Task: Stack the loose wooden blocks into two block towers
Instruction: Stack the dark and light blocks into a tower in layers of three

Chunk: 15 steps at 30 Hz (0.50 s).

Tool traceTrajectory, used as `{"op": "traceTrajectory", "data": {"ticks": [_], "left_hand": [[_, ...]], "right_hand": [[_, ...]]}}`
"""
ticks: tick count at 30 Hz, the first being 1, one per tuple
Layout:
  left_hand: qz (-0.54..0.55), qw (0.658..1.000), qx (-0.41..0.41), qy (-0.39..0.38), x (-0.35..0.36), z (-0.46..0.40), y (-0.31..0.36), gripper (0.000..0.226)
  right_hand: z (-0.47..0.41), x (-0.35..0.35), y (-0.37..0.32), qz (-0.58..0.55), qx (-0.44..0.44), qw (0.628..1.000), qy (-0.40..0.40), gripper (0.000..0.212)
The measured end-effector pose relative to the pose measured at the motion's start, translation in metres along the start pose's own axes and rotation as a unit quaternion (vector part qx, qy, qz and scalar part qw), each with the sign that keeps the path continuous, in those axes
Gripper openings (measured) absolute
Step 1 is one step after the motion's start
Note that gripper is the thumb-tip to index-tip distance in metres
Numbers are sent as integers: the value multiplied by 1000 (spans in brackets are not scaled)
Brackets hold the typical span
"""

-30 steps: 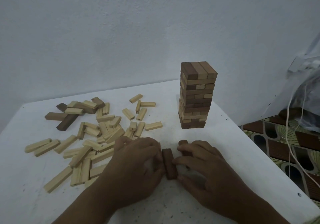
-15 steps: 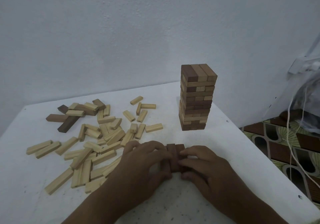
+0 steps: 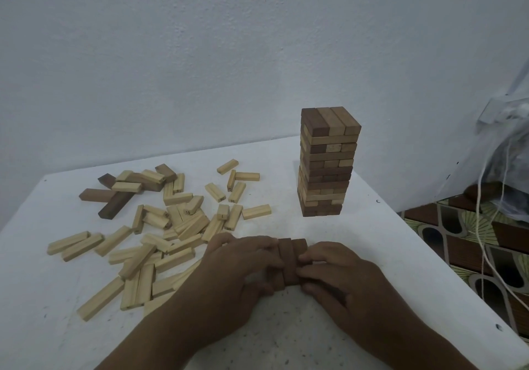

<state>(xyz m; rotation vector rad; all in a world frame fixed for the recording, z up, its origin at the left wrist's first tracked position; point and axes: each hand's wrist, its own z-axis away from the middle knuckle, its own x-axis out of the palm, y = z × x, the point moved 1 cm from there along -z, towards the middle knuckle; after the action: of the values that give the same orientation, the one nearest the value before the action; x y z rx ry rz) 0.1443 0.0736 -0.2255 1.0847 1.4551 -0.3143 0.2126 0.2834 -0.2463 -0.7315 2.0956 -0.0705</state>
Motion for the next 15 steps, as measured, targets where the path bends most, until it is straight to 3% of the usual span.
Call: {"op": "traceTrajectory", "data": {"ticks": [4,8,11,13,15], "left_hand": [[-13,1000,-14,-13,-2,-1,4,33],[-43,998,-23,-43,-4,0,14,38],[-37,998,-23,-51,-4,0,17,35],[-43,998,-24,-44,-4,0,16,33],[-43,998,-27,-39,-5,-1,16,32]], "right_hand": [[-1,-3,-5,-24,23,999,-17,34],[-6,-2,-8,0,-14,1000,10,35],[-2,-6,-4,12,-10,1000,-20,29],[6,-9,0,-28,-19,997,-74,23],[4,-3,1,-55,-14,996,-75,24]]}}
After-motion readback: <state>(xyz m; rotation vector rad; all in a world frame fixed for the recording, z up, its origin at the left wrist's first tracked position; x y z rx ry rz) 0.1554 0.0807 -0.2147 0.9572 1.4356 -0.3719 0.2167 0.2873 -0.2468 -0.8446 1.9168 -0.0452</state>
